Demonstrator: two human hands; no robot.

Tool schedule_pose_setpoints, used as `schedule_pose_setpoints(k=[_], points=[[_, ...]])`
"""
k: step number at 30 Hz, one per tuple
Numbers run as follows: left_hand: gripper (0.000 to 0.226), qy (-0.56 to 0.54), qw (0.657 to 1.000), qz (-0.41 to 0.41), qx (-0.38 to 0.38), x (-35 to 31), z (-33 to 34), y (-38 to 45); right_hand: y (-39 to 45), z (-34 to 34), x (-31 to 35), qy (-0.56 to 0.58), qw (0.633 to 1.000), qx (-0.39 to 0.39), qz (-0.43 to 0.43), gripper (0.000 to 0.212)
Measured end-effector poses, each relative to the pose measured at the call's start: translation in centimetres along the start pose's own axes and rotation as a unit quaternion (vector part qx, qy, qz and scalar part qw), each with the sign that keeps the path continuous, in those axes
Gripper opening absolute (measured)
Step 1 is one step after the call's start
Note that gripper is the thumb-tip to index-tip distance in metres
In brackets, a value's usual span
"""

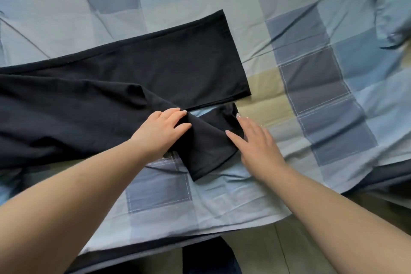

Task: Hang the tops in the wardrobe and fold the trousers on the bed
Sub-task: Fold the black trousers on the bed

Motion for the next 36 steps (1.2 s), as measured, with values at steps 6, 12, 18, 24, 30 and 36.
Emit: schedule_pose_setpoints(k=[6,12,18,24,30,36], points=[[0.052,-0.009,0.996,0.018,-0.086,0.6,-0.4,0.6,2.1,0.4,0.0,0.081,0.996,-0.046,-0.01,0.054],[0.014,-0.158,0.955,-0.091,-0.236,3.6,-4.3,2.1,1.7,-1.6,-1.9,0.195,0.97,-0.141,-0.027,0.018],[0.026,-0.165,0.931,-0.145,-0.292,9.1,-10.2,6.4,5.6,-6.0,-2.1,0.436,0.887,-0.11,0.102,0.036],[0.031,-0.132,0.931,-0.204,-0.272,14.6,-14.3,11.6,12.4,-10.6,-2.9,0.488,0.842,-0.136,0.184,0.04],[0.06,-0.233,0.905,-0.309,-0.18,16.0,-11.8,14.9,16.3,-7.9,-4.9,0.463,0.847,0.004,0.26,0.043],[0.062,-0.162,0.95,-0.183,-0.195,8.5,-5.7,10.5,14.3,-4.5,-5.1,0.538,0.808,0.08,0.226,0.034]])
Point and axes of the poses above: each hand's wrist, its own y-axis towards the middle knuckle, its own z-axis out of the palm, x = y × z, the point moved 2 cm from there along y, towards the middle knuckle, and after that the axes turned 11 degrees about z, right-handed, at the moved point
